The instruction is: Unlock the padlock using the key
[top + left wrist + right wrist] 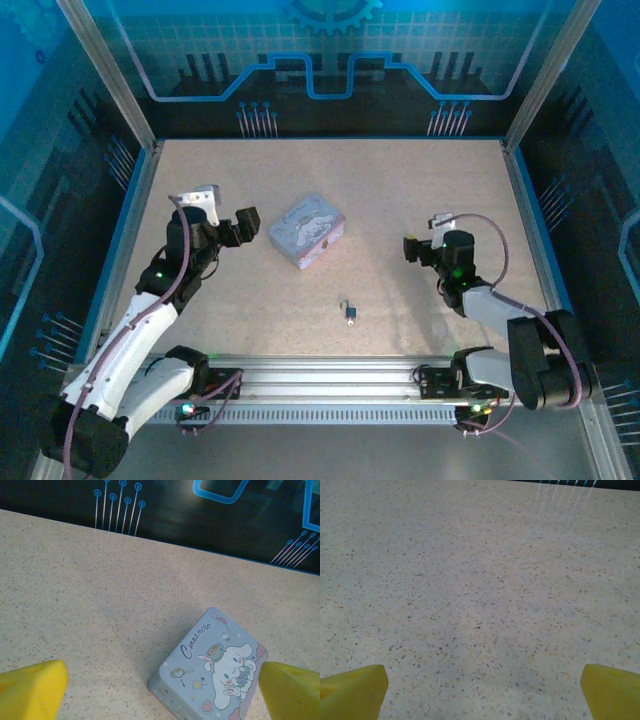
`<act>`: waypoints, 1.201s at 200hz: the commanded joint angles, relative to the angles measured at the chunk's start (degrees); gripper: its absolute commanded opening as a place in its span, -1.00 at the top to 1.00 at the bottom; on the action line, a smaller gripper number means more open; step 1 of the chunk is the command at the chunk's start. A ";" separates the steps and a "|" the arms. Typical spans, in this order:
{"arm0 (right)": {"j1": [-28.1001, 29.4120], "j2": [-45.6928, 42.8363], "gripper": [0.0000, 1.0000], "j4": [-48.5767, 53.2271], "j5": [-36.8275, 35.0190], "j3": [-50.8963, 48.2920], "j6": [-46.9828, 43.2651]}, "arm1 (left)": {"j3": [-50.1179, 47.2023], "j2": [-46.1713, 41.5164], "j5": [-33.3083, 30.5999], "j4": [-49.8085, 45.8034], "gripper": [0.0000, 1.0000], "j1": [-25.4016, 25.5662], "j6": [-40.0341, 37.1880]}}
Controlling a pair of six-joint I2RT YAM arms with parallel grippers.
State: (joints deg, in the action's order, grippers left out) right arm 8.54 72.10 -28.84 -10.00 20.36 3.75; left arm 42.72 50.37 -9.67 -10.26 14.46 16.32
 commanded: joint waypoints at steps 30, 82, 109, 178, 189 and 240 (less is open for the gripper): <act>-2.09 0.22 -1.00 -11.61 1.75 -1.58 -3.58 | 1.06 0.86 -1.38 1.46 -0.98 -0.64 -0.89; -4.45 5.93 -1.00 -21.99 3.14 -3.69 -3.48 | 1.31 2.50 -0.98 3.51 -0.98 -0.75 -0.77; -5.23 11.23 -1.00 -26.66 4.35 -3.72 -2.89 | 1.40 3.00 -0.72 4.08 -0.98 -0.87 -0.76; -5.79 13.71 -1.00 -15.13 4.41 3.83 -2.50 | 0.99 6.58 -6.24 6.05 -0.98 -1.53 -6.21; -5.81 13.77 -1.00 -15.27 4.33 3.77 -2.50 | 0.21 7.92 -8.60 7.98 -0.98 -1.80 -8.05; -5.56 13.77 -1.00 -15.20 4.17 3.77 -2.60 | -6.09 14.84 -14.18 22.13 -0.98 -5.43 -17.59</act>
State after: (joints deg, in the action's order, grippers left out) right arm 3.20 85.62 -44.36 -5.91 23.57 1.02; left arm 39.68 62.87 -19.97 3.25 10.83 4.36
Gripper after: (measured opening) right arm 0.998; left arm 0.990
